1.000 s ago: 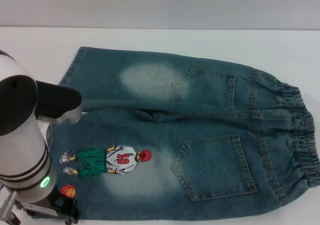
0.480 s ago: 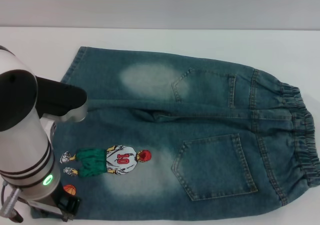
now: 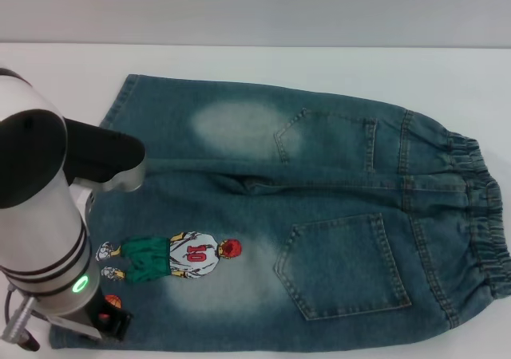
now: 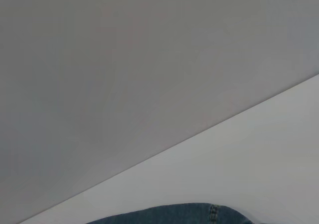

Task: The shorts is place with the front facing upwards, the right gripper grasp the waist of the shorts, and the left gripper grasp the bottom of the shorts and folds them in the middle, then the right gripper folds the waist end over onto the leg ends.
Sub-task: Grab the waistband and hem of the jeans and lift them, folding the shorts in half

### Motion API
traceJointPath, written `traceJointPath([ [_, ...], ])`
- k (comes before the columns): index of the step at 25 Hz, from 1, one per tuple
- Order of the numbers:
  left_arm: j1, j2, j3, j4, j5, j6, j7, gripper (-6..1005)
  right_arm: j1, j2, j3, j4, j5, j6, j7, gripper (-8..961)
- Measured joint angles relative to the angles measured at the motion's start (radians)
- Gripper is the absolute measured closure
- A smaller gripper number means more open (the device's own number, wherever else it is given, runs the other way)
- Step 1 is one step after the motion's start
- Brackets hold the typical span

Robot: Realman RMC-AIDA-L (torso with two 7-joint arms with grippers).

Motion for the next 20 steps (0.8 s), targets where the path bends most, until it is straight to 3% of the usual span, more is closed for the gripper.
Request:
traceJointPath([
  [9, -0.005, -0.001, -0.026, 0.006, -0.005, -0.004, -0.007, 1002, 0.000, 0.000, 0.000, -0.002, 0.000, 0.000, 0.000, 203],
  [16, -0.006, -0.001, -0.028, 0.073, 0.023, -0.048, -0.012, 990, 0.006, 0.000, 0.000, -0.002, -0.003, 0.000, -0.002, 202],
  [20, -0.005, -0.002, -0.026, 0.074, 0.029, -0.044, -0.012, 861, 0.011, 0.000, 0.000, -0.003, -0.005, 0.000, -0.002, 202],
])
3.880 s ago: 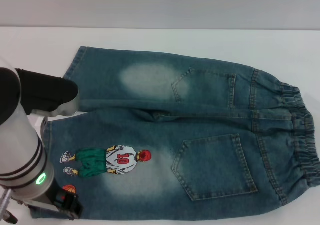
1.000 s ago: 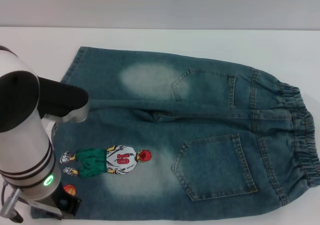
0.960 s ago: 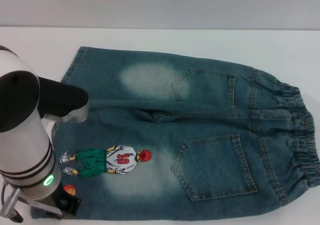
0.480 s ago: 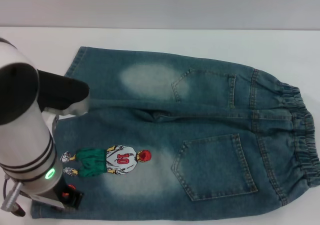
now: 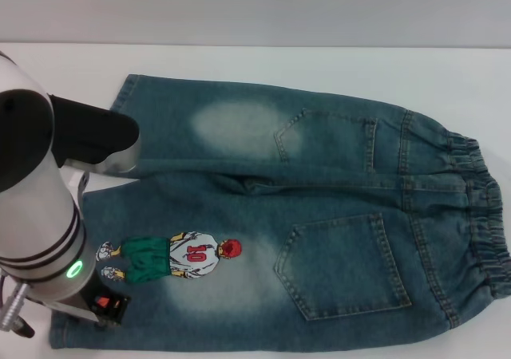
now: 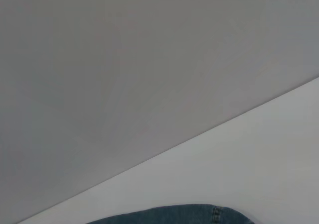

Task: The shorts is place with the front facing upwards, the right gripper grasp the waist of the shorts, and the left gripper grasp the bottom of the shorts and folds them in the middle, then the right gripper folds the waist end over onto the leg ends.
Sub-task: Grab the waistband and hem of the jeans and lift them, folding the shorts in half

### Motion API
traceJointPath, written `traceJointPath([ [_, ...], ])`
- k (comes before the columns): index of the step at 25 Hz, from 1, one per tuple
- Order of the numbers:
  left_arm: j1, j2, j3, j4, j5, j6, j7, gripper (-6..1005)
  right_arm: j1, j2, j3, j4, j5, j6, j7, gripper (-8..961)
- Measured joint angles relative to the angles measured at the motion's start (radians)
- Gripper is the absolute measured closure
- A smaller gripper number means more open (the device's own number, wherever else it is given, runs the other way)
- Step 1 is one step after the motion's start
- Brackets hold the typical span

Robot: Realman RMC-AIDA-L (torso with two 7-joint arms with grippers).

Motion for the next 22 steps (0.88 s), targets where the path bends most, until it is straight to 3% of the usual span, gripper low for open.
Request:
traceJointPath([
  [7, 0.002, 0.004, -0.009, -0.005, 0.025, -0.012, 0.005, 560, 0.001, -0.001, 0.010, 0.000, -0.002, 0.000, -0.002, 202],
  [18, 0.019, -0.001, -0.007, -0.052, 0.038, -0.032, 0.003, 220, 0.005, -0.002, 0.012, 0.000, 0.002, 0.000, -0.003, 203],
  [22, 0.019, -0.001, -0.007, -0.052, 0.038, -0.032, 0.003, 221, 0.007, -0.002, 0.012, 0.000, 0.002, 0.000, -0.003, 203],
])
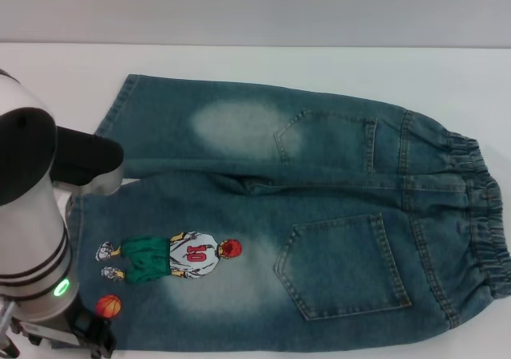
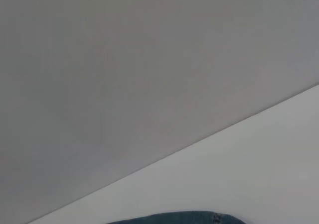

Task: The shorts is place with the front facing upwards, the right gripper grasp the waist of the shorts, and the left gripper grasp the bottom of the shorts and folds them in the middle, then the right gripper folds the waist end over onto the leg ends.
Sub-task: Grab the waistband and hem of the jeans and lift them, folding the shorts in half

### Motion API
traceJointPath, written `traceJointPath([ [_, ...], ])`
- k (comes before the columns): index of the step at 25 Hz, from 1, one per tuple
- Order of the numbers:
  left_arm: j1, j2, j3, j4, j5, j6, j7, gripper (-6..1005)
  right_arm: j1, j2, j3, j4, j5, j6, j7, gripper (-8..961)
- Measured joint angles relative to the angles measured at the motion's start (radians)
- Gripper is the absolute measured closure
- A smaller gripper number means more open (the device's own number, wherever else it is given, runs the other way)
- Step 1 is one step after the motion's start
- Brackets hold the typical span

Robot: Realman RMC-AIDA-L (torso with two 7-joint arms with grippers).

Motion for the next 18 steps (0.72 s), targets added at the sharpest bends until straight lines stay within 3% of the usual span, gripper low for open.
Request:
traceJointPath([
  [18, -0.007, -0.004, 0.010, -0.062, -0.051, 0.059, -0.006, 223, 0.004, 0.000, -0.001, 0.001, -0.005, 0.006, 0.000, 202],
])
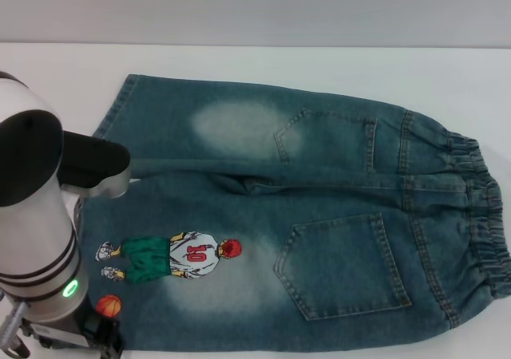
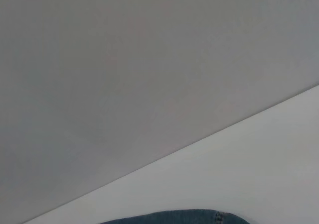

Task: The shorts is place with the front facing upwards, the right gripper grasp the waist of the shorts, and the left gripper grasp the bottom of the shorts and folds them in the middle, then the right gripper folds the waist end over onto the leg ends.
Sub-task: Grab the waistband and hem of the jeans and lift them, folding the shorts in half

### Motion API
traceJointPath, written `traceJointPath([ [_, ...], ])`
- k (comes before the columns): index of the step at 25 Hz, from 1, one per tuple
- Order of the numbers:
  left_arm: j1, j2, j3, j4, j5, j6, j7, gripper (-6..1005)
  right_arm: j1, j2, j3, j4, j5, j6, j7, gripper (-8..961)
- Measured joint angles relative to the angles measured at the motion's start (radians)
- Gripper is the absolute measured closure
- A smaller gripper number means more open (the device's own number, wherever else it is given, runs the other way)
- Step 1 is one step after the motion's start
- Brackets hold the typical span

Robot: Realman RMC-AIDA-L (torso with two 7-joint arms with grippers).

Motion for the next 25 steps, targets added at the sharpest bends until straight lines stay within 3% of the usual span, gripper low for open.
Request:
traceJointPath([
  [25, -0.034, 0.005, 0.000, -0.038, 0.015, -0.009, -0.009, 227, 0.001, 0.000, 0.001, -0.001, -0.001, 0.002, 0.000, 202],
])
